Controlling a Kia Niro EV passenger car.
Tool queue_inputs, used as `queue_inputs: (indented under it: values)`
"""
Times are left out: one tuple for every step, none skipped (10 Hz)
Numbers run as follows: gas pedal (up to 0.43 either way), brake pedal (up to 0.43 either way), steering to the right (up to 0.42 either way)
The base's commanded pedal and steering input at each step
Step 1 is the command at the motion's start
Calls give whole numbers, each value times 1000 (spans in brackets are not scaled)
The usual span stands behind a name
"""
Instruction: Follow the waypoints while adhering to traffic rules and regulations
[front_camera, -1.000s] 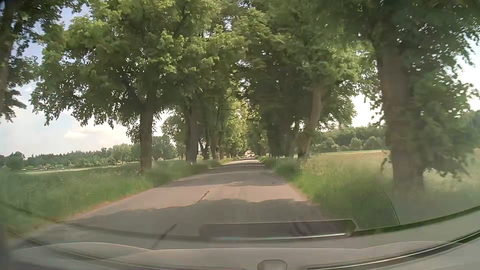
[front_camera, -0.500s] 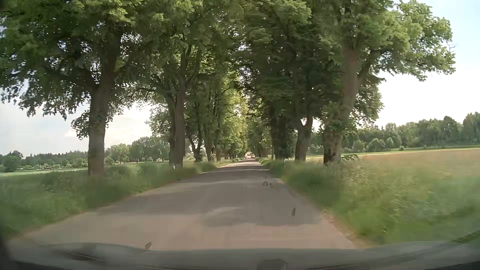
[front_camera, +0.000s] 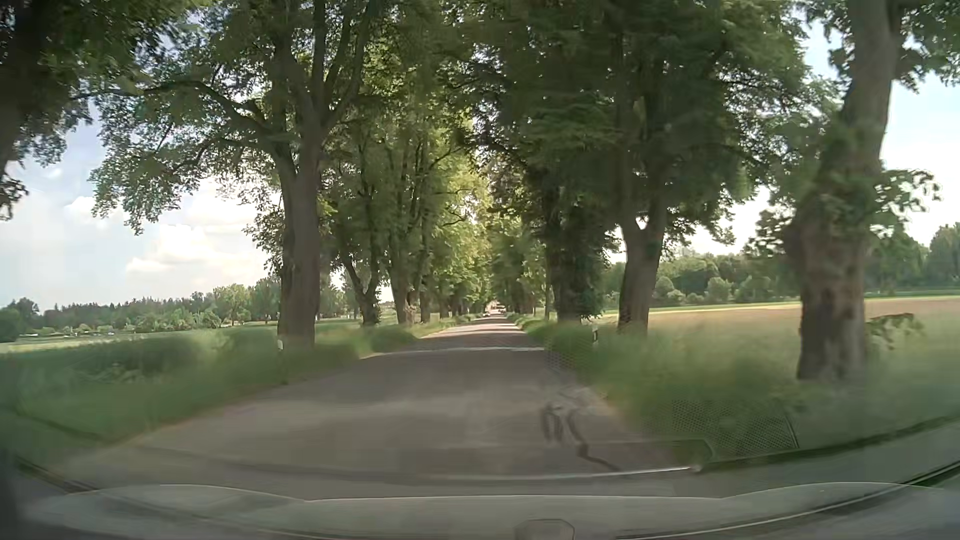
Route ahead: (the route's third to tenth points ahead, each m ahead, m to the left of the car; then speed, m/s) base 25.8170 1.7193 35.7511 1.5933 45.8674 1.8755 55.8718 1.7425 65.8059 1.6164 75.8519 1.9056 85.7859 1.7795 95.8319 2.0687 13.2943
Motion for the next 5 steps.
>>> queue_inputs:
  values:
    - [189,0,-7]
    - [189,0,-9]
    - [189,0,-9]
    - [189,0,-8]
    - [189,0,-7]
